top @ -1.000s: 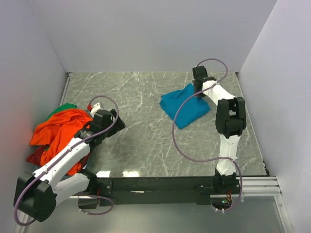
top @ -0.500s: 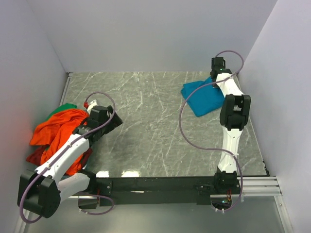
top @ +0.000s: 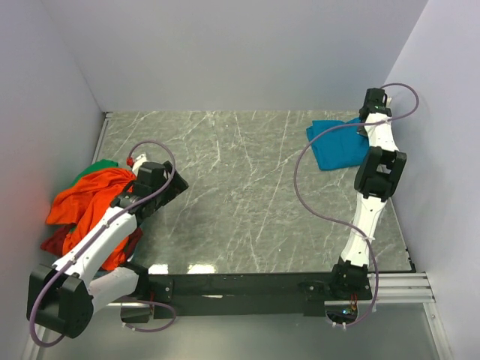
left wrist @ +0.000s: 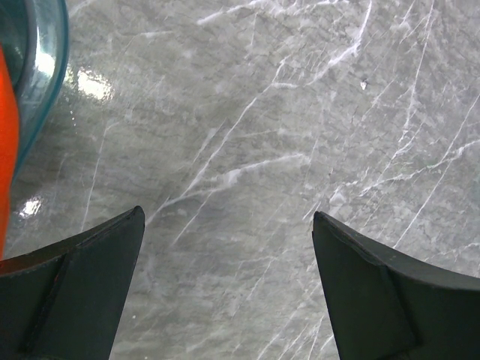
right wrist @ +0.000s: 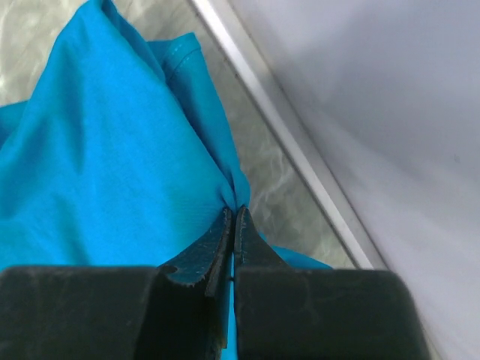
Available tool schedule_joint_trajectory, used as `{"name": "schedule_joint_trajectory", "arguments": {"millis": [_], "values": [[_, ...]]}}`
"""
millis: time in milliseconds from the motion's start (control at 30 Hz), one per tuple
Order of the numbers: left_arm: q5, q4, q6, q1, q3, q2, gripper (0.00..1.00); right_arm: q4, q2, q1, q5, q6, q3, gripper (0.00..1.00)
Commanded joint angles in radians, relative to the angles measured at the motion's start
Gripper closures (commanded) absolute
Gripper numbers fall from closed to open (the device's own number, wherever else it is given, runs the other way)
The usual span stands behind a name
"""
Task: Fold and stack the t-shirts
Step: Neatly place the folded tshirt to the corner
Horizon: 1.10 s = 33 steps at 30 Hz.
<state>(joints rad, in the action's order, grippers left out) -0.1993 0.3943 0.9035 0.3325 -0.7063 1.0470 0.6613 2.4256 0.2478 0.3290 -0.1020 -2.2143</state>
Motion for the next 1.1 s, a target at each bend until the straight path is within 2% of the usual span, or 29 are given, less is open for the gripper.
{"name": "schedule_joint_trajectory", "arguments": {"millis": [0, 100, 300, 533, 733, 867, 1067], "values": [[-0.009, 0.020, 0.018, -0.006, -0.024, -0.031, 0.00, 0.018, 0.056, -0.002, -0.016, -0.050, -0.117, 1.00], [-0.009, 0.025, 0.025, -0.006, -0.024, -0.042, 0.01, 0.055, 0.081, 0.001, -0.030, -0.089, -0.183, 1.00], [-0.018, 0.034, 0.031, -0.007, -0.022, -0.061, 0.01, 0.050, 0.072, 0.001, -0.171, -0.232, -0.148, 1.00], [-0.034, 0.054, 0.032, -0.007, -0.027, -0.065, 0.01, 0.034, 0.113, 0.004, -0.169, -0.332, -0.177, 1.00], [-0.038, 0.054, 0.041, -0.007, -0.022, -0.061, 0.01, -0.051, 0.104, 0.019, -0.189, -0.390, -0.157, 1.00], [-0.041, 0.058, 0.041, -0.007, -0.028, -0.059, 0.00, -0.037, 0.112, 0.041, -0.191, -0.433, -0.179, 1.00], [-0.038, 0.055, 0.040, -0.007, -0.024, -0.065, 0.01, -0.012, 0.072, 0.073, -0.177, -0.465, -0.125, 1.00]]}}
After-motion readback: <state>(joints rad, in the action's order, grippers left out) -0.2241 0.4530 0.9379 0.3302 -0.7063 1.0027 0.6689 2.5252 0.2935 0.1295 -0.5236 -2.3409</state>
